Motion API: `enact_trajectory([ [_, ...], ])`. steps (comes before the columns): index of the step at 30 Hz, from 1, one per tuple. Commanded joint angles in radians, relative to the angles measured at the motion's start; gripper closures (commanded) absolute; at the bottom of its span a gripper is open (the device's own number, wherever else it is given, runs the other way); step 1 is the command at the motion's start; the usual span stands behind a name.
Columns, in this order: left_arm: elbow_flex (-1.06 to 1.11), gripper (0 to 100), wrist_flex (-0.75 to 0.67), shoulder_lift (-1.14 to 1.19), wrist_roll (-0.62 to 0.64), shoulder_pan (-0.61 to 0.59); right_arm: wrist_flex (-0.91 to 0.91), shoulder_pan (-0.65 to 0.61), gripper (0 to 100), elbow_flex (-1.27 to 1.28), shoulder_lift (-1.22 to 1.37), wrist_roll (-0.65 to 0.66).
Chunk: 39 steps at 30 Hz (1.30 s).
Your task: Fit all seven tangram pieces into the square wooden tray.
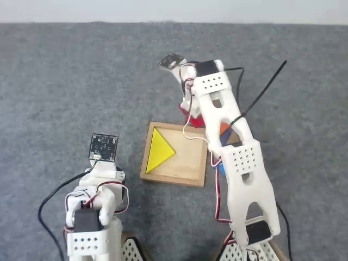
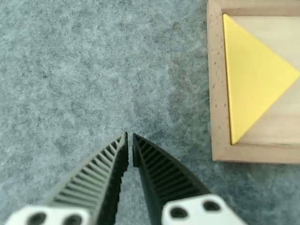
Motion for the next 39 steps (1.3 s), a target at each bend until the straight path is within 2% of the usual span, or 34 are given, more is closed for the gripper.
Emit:
enact_trajectory([
  [1, -0.010, 98, 0.003, -0.015, -0.002, 0.005, -0.082, 0.071, 71.4, -0.109, -0.002, -0.091],
  [9, -0.010, 98, 0.003, -0.015, -0.002, 0.005, -0.090, 0.110, 77.2, -0.114, 0.094, -0.044],
  [13, -0.010, 98, 0.003, -0.015, -0.002, 0.005, -0.002, 0.076, 77.2, -0.130, 0.102, -0.005],
  [23, -0.010, 98, 0.003, -0.015, -0.002, 0.005, 0.194, 0.047, 77.2, -0.322, 0.113, -0.012],
  [29, -0.010, 98, 0.003, -0.015, -0.002, 0.005, 0.202, -0.025, 77.2, -0.330, 0.150, -0.012],
  [35, -0.010, 98, 0.003, -0.015, -0.002, 0.005, 0.139, 0.016, 77.2, -0.382, 0.179, -0.023],
  [39, -0.010, 98, 0.003, -0.015, -0.002, 0.005, 0.206, 0.007, 77.2, -0.388, 0.205, -0.025],
])
